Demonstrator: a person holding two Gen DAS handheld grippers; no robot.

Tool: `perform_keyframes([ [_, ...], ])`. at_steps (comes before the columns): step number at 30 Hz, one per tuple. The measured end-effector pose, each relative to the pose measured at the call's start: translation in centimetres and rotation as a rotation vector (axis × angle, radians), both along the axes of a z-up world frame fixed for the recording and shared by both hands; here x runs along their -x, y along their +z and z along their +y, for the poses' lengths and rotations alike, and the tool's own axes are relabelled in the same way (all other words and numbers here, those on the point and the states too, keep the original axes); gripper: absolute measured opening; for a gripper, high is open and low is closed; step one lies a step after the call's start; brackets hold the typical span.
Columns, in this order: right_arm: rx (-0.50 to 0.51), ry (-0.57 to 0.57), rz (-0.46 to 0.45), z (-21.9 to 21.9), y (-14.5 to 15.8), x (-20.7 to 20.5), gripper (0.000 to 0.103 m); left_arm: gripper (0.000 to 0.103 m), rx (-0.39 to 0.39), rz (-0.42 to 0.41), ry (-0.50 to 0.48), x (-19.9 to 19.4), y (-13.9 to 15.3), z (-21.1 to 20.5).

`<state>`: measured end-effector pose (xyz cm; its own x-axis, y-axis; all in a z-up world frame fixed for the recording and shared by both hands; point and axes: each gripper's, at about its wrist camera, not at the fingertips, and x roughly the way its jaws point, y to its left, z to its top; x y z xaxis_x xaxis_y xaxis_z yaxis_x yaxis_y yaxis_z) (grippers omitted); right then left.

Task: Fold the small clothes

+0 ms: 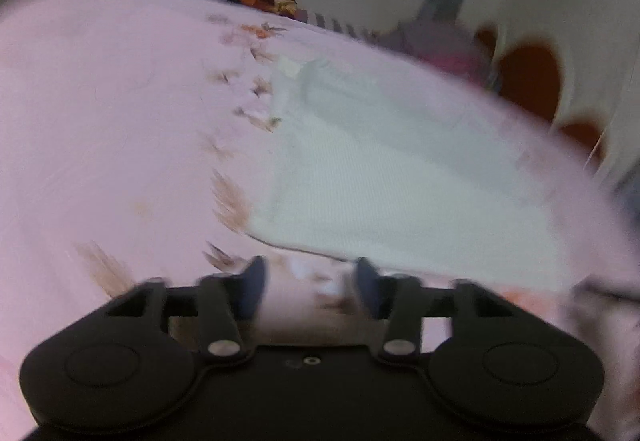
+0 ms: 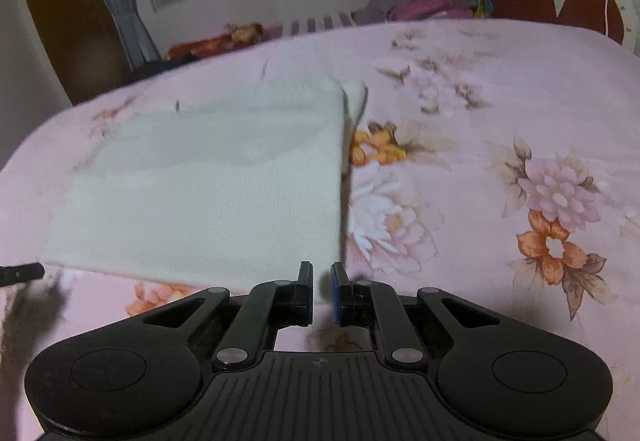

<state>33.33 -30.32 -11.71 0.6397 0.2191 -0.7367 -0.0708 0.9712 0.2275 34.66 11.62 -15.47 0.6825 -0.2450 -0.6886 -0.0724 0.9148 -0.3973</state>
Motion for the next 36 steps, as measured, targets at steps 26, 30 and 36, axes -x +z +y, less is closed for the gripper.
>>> perform_keyframes([
  [26,-0.15,0.12,0.045,13.8,-0.8,-15.2,0.01,0.007,0.47,-0.087,0.312,-5.8,-5.3,2.3],
  [30,-0.069,0.118,0.078,14.6,-2.8,-16.0,0.002,0.014,0.429,-0.096,0.32,-5.4,-5.2,2.4],
  [36,-0.109,0.099,0.089,13.6,-2.8,-16.3,0.002,0.01,0.42,-0.075,0.347,-6.1,-5.0,2.7],
])
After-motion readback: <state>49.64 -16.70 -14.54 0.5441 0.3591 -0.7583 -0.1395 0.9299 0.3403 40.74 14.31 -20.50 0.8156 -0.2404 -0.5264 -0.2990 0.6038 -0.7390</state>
